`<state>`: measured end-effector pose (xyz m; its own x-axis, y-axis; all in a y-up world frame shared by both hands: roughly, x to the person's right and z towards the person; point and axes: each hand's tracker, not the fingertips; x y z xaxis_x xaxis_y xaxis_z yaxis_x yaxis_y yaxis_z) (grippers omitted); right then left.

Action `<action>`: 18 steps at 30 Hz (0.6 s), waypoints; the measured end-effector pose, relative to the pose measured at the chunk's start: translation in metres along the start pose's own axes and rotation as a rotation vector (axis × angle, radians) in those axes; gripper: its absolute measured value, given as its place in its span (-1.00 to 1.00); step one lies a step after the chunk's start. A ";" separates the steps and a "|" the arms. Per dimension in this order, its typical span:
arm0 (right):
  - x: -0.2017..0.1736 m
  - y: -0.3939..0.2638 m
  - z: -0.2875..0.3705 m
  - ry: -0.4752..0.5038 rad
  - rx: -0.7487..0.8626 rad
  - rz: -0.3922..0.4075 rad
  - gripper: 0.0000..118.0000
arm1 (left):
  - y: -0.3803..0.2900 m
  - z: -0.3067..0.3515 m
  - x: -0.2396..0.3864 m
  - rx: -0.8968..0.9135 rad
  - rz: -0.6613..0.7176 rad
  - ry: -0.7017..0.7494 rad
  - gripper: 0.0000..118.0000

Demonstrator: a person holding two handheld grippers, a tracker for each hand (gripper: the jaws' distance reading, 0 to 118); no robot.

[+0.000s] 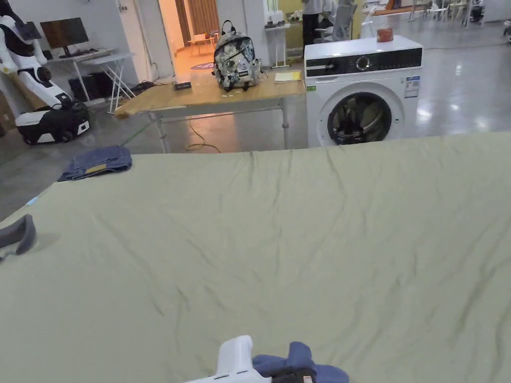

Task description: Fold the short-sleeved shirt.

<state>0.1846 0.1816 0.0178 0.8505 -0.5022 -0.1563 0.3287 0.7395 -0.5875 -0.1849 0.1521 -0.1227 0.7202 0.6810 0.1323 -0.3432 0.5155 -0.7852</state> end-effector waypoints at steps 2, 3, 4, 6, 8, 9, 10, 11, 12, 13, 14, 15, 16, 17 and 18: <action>-0.001 -0.004 0.004 -0.030 0.001 0.027 -1.00 | 0.000 -0.008 0.000 0.020 0.044 -0.090 -0.53; 0.002 -0.006 0.005 -0.027 -0.001 0.025 -1.00 | 0.002 -0.008 0.001 0.027 0.060 -0.140 -0.44; 0.006 -0.008 0.006 -0.009 -0.007 0.013 -1.00 | 0.005 -0.006 0.002 0.037 0.072 -0.185 -0.44; 0.012 -0.012 0.004 0.029 -0.032 -0.039 -1.00 | 0.011 0.010 0.005 0.082 0.050 -0.203 -0.12; 0.015 -0.016 0.002 0.022 -0.047 -0.037 -1.00 | 0.016 0.020 0.002 0.121 0.034 -0.151 -0.03; 0.015 -0.017 0.001 0.014 -0.053 -0.031 -1.00 | 0.016 0.021 -0.001 0.120 0.045 -0.141 -0.01; 0.015 -0.018 0.000 0.008 -0.060 -0.027 -1.00 | 0.016 0.018 0.000 0.101 0.064 -0.147 -0.02; 0.017 -0.018 -0.001 0.009 -0.068 -0.028 -1.00 | 0.013 0.012 -0.003 0.071 0.088 -0.144 -0.19; 0.017 -0.019 -0.001 0.009 -0.072 -0.031 -1.00 | 0.007 0.003 -0.003 0.052 0.085 -0.137 -0.82; 0.017 -0.019 -0.001 0.010 -0.075 -0.035 -1.00 | 0.000 -0.009 -0.001 0.026 0.062 -0.108 -1.00; 0.016 -0.019 -0.001 0.010 -0.076 -0.037 -1.00 | -0.009 -0.023 0.008 -0.012 0.004 -0.069 -1.00; 0.016 -0.019 -0.001 0.010 -0.077 -0.038 -1.00 | -0.015 -0.039 0.011 -0.076 -0.039 -0.039 -1.00; 0.014 -0.018 -0.001 0.007 -0.079 -0.038 -1.00 | -0.024 -0.057 0.013 -0.160 -0.092 0.033 -1.00; 0.012 -0.018 -0.001 0.007 -0.081 -0.036 -1.00 | -0.033 -0.071 0.013 -0.192 -0.133 0.108 -1.00; 0.010 -0.017 -0.002 0.007 -0.087 -0.032 -1.00 | -0.040 -0.080 0.013 -0.230 -0.151 0.122 -1.00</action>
<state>0.1868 0.1634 0.0250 0.8371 -0.5284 -0.1419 0.3185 0.6815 -0.6589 -0.1137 0.0988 -0.1383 0.8248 0.5306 0.1955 -0.0909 0.4656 -0.8803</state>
